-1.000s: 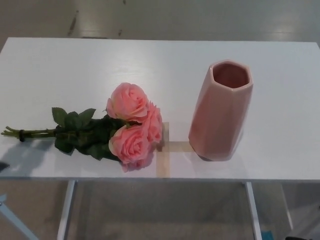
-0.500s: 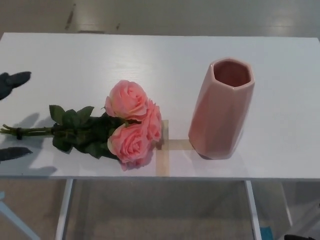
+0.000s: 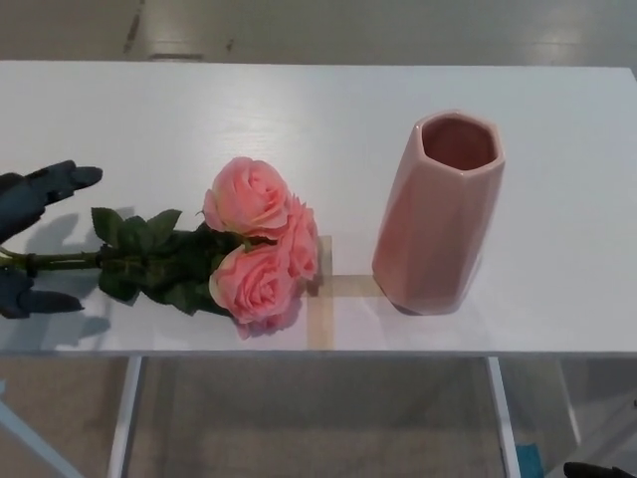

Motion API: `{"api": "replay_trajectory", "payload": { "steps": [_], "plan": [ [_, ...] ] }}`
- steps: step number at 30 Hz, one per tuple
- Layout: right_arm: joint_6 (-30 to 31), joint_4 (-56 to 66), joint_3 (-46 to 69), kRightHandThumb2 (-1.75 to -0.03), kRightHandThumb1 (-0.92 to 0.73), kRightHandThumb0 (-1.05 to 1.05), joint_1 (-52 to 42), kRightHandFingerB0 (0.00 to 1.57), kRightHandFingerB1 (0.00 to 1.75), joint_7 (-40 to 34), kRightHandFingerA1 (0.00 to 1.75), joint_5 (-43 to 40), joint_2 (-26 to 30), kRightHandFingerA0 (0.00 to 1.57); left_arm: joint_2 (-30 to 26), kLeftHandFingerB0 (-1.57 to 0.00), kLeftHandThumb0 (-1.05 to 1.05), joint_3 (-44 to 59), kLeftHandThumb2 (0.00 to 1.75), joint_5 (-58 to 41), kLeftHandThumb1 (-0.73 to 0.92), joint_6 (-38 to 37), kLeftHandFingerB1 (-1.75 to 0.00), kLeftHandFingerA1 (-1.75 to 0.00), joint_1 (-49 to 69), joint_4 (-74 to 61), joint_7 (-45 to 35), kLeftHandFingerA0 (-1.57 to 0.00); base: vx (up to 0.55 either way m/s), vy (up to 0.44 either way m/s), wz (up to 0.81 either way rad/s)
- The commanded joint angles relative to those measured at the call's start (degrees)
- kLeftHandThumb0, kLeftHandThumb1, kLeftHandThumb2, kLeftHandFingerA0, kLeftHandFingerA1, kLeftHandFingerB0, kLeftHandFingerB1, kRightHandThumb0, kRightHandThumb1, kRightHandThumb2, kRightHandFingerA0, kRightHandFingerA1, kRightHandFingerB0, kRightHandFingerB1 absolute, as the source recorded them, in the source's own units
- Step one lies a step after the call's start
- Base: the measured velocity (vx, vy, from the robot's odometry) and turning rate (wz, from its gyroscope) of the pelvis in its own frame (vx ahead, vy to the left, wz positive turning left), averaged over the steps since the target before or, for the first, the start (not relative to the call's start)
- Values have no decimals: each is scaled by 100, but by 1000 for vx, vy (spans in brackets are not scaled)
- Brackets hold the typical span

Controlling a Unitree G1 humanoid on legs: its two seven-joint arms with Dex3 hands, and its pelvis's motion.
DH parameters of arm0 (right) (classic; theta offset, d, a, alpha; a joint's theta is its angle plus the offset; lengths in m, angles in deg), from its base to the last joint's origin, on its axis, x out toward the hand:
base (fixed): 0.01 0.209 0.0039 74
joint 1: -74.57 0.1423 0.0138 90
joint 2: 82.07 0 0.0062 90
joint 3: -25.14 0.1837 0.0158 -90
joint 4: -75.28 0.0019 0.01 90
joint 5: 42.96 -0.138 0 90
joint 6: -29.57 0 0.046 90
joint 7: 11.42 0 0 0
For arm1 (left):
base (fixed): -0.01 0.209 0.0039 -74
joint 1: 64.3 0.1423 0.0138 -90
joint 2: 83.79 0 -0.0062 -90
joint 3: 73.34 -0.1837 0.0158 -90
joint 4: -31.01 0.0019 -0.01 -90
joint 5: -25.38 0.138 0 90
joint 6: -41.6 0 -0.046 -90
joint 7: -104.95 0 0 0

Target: Use the left hand to pick up the rose and then lift and insert it into the pink vase.

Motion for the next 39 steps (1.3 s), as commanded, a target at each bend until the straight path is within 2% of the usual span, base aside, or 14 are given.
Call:
{"api": "replay_trajectory", "payload": {
  "steps": [1,16,28,34,35,36,39],
  "plan": [
    [-69,21,14,-58,-63,-23,-31,54,47,21,51,-61,-2,62,112,0,-43,-305,69,623,32,115,-19,-19,-361,332,64,0,0,0,0],
    [-46,9,60,-58,-64,-22,-3,54,47,111,51,-134,-11,61,466,-4,-41,-492,67,929,29,-54,-26,-24,-977,819,145,-4,0,0,0],
    [-28,7,80,-58,-64,-22,107,55,47,99,51,-143,-17,62,830,-3,-44,-859,65,1230,30,4,-30,-36,-1404,1180,92,-5,0,0,0],
    [5,48,67,-58,-64,-22,125,55,47,80,50,-123,-20,61,985,-1,-44,-965,67,1304,31,61,-30,-35,-1371,1016,-14,-6,0,0,0],
    [3,48,69,-58,-64,-22,123,55,47,85,50,-127,-21,61,1014,-8,-48,-985,62,1307,39,48,-26,-29,-1373,1041,-17,-9,0,0,0],
    [0,53,67,-58,-64,-22,116,55,47,89,50,-126,-23,61,1032,-7,-44,-996,57,1303,43,29,-25,-26,-1371,1077,-7,-12,0,0,0],
    [0,64,64,-58,-64,-22,105,55,47,91,50,-124,-26,61,1047,-7,-44,-1000,57,1302,43,7,-25,-26,-1368,1118,9,-12,0,0,0]
  ]
}}
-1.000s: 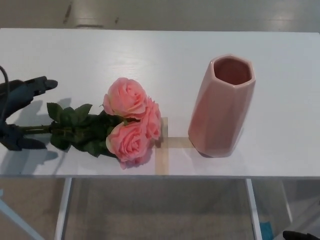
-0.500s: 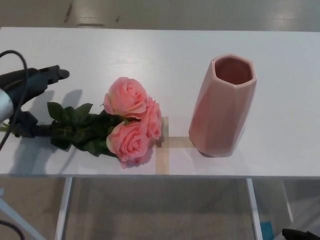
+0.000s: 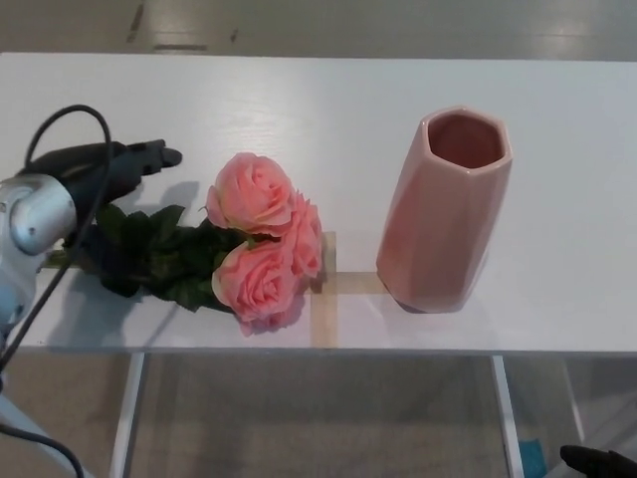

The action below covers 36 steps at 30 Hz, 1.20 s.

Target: Use the left hand to pick up the rose and then lift and insert it into the pink vase.

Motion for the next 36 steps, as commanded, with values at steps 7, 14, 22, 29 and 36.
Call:
{"api": "replay_trajectory", "payload": {
  "steps": [7,14,22,29,36],
  "plan": [
    [46,59,38,-58,-64,-22,-17,55,47,17,50,-87,-7,61,318,-5,-48,-71,65,153,35,-7,-26,-27,-64,253,-56,-9,0,0,0],
    [39,28,50,-58,-64,-22,1,55,47,22,50,-111,-3,61,516,-6,-48,-128,64,261,37,44,-26,-25,-11,322,42,-9,0,0,0],
    [34,33,39,-58,-64,-23,24,55,47,19,50,-139,-22,61,735,-4,-48,-318,65,459,35,267,-25,-27,-40,412,-32,-9,0,0,0],
    [30,48,23,-58,-64,-23,32,55,47,28,50,-128,-13,61,892,-5,-50,-470,65,564,36,352,-22,-37,-68,477,-75,-13,0,0,0],
    [4,73,36,-58,-64,-23,34,55,47,53,51,-148,-9,61,911,-38,-22,-693,61,749,70,276,-33,-86,3,532,33,-77,0,0,0]
  ]
}}
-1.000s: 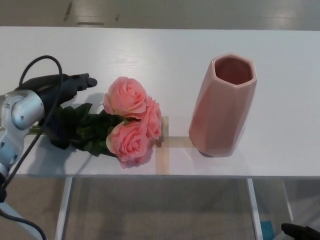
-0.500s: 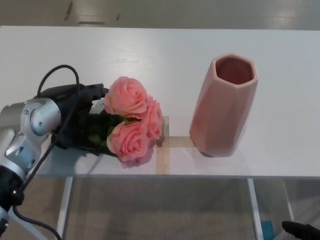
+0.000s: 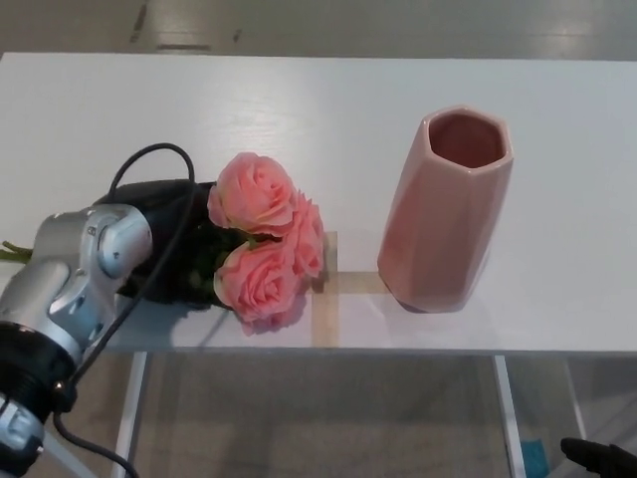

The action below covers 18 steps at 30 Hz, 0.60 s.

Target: Use the left hand to pick up the rose and then lift and insert it into the pink vase.

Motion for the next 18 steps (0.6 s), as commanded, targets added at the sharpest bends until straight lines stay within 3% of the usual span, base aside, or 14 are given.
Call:
{"api": "replay_trajectory", "payload": {
  "steps": [1,2,10,14,18],
  "plan": [
    [10,26,9,-58,-64,-23,6,55,47,54,51,-52,9,61,98,-54,-19,-303,61,372,71,93,-38,-108,113,137,16,-82,0,0,0],
    [12,32,11,-58,-64,-23,16,55,47,59,51,-54,10,61,94,-62,-16,-409,61,517,72,131,-44,-122,103,143,77,-87,0,0,0],
    [28,27,-3,-58,-63,-24,64,55,47,17,50,-26,15,62,84,-60,-17,-739,60,838,69,167,-43,-114,-59,247,341,-75,0,0,0],
    [16,8,3,-58,-63,-24,56,56,47,21,50,-28,27,61,114,-69,-18,-561,61,604,70,80,-46,-128,-57,264,348,-68,0,0,0],
    [13,-10,11,-58,-63,-23,70,57,48,-1,50,-28,32,62,117,-73,-19,-402,62,470,71,-98,-48,-129,-62,294,426,-69,0,0,0]
  ]
}}
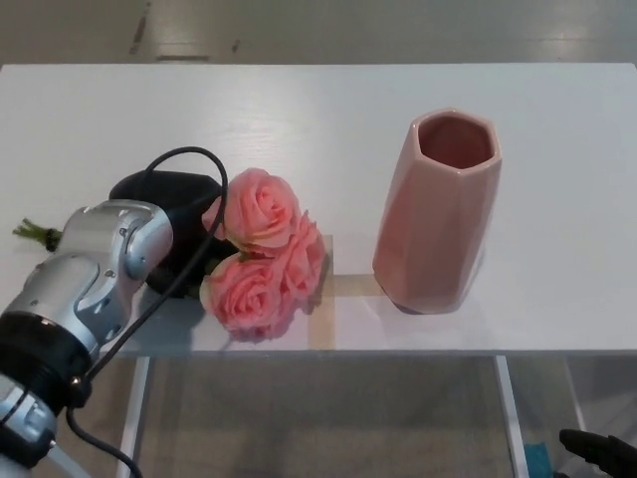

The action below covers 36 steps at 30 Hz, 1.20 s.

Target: Use the left hand to pick up the rose and then lift and insert it into the pink vase.

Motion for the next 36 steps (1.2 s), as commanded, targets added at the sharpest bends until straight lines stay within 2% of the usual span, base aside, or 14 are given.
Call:
{"api": "replay_trajectory", "payload": {
  "steps": [1,6,9,10,11,12,15,16,17,19,20,21,26,36],
  "plan": [
    [17,-45,19,-58,-63,-23,15,57,48,-13,51,-39,24,62,20,-69,-18,143,62,-132,70,-212,-46,-127,187,92,3,-71,0,0,0],
    [30,-63,31,-58,-63,-23,48,57,48,-9,51,-48,19,62,-2,-73,-19,514,62,-364,72,-322,-48,-125,205,-88,96,-71,0,0,0],
    [31,0,22,-58,-63,-23,22,57,48,-4,50,-35,25,62,72,-85,-19,1193,64,-880,76,-361,-60,-135,135,-245,173,-65,0,0,0],
    [35,4,18,-58,-63,-23,26,57,48,-13,50,-26,31,62,95,-81,-18,1404,64,-1017,77,-372,-80,-137,140,-335,169,-63,0,0,0],
    [42,13,18,-58,-63,-23,27,57,48,-15,50,-27,31,62,116,-79,-18,1533,63,-1090,80,-374,-88,-136,133,-384,167,-65,0,0,0],
    [51,8,21,-58,-63,-23,39,57,48,-10,50,-30,31,62,151,-85,-19,1799,63,-1281,81,-338,-63,-132,96,-540,163,-68,0,0,0],
    [48,-15,23,-58,-63,-23,48,57,48,10,50,-32,36,62,225,-86,-20,2135,64,-1448,81,-268,-61,-130,71,-783,107,-68,0,0,0],
    [50,-12,23,-58,-63,-23,52,57,48,17,50,-34,37,62,244,-82,-19,2233,65,-1514,81,-276,-77,-133,46,-838,81,-66,0,0,0],
    [55,-7,25,-58,-63,-23,62,57,48,22,50,-38,38,62,256,-82,-19,2316,65,-1576,81,-297,-77,-133,15,-877,52,-66,0,0,0],
    [94,-36,60,-58,-63,-23,87,57,48,48,50,-77,38,62,268,-73,-17,2611,64,-1854,82,-250,-97,-134,-129,-1195,-77,-67,0,0,0],
    [101,-40,66,-58,-63,-23,94,57,48,49,50,-80,35,62,273,-73,-17,2658,64,-1888,82,-248,-97,-134,-149,-1227,-98,-67,0,0,0],
    [99,-47,66,-58,-63,-23,98,57,48,48,50,-78,34,62,291,-64,-16,2762,64,-2021,82,-251,-115,-144,-198,-1279,-142,-65,0,0,0],
    [95,-60,72,-58,-63,-23,99,56,48,78,50,-83,35,62,484,-60,-15,3315,65,-2763,82,6,-128,-157,-601,-1491,-475,-68,0,0,0],
    [62,-22,49,-58,-63,-23,92,56,48,58,50,-51,41,62,679,-66,-21,3629,65,-3305,83,752,-121,-160,-1646,-1391,-881,-76,0,0,0]
  ]
}}
